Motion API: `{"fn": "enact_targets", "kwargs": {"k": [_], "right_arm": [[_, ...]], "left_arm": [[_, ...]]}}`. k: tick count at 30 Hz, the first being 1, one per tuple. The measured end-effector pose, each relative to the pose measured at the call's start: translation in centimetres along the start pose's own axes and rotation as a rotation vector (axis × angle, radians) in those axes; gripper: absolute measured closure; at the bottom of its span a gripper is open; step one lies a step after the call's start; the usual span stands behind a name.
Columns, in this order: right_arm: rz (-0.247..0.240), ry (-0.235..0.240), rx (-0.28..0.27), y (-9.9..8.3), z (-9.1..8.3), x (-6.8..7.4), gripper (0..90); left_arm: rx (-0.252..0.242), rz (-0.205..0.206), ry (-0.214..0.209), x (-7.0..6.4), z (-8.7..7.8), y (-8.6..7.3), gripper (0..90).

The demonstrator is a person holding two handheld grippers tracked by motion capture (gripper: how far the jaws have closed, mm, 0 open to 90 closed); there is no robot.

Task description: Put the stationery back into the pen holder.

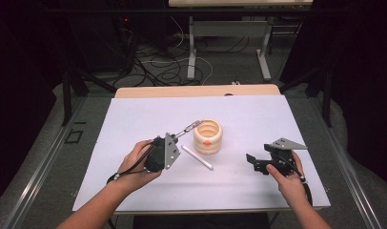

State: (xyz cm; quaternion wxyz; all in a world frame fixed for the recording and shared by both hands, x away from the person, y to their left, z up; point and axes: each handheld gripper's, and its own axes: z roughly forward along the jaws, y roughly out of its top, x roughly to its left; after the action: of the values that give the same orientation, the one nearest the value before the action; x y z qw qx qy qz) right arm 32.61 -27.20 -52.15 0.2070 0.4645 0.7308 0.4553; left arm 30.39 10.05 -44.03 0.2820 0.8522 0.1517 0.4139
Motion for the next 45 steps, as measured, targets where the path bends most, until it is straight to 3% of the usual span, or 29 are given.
{"fn": "enact_targets", "kwargs": {"k": [4,6,15,21,26,32,37,39,42,43,44,45], "right_arm": [[-0.012,0.011,-0.009,0.3,-0.1,0.1,11.9],[-0.015,0.022,-0.012,0.5,-0.2,0.2,7.7],[-0.015,0.033,-0.023,0.9,0.0,0.5,0.9],[-0.028,0.046,0.009,1.2,-0.1,0.9,0.2],[-0.044,0.063,0.016,1.9,-0.3,1.5,0.3],[-0.085,0.116,0.018,3.1,-0.4,2.1,0.5],[-0.118,0.148,0.026,3.9,-0.4,2.7,0.0],[-0.136,0.164,0.017,4.3,-0.4,3.0,0.4],[-0.174,0.194,0.016,4.9,-0.5,3.4,12.0],[-0.192,0.206,0.018,5.2,-0.6,3.5,16.0],[-0.209,0.215,0.018,5.4,-0.6,3.7,16.2],[-0.222,0.229,0.018,5.7,-0.6,3.8,17.9]], "left_arm": [[-0.01,0.095,0.034,-0.6,0.0,0.2,80.0],[-0.001,0.161,0.057,-0.8,-0.1,0.3,80.0],[-0.004,0.384,0.184,-1.5,-0.7,0.7,80.0],[0.007,0.54,0.226,-1.7,-1.1,0.9,80.0],[0.018,0.622,0.231,-1.6,-1.5,0.9,79.9],[0.016,0.731,0.249,-1.4,-1.8,1.1,79.9],[0.023,0.785,0.239,-1.5,-1.8,1.2,80.0],[0.045,0.823,0.215,-1.5,-1.8,1.4,79.9],[0.039,0.826,0.226,-1.8,-1.8,1.2,79.9],[0.044,0.872,0.214,-1.8,-1.8,1.4,79.9],[0.038,0.885,0.217,-1.9,-1.8,1.3,79.9],[0.035,0.862,0.226,-2.0,-1.8,1.1,79.9]]}}
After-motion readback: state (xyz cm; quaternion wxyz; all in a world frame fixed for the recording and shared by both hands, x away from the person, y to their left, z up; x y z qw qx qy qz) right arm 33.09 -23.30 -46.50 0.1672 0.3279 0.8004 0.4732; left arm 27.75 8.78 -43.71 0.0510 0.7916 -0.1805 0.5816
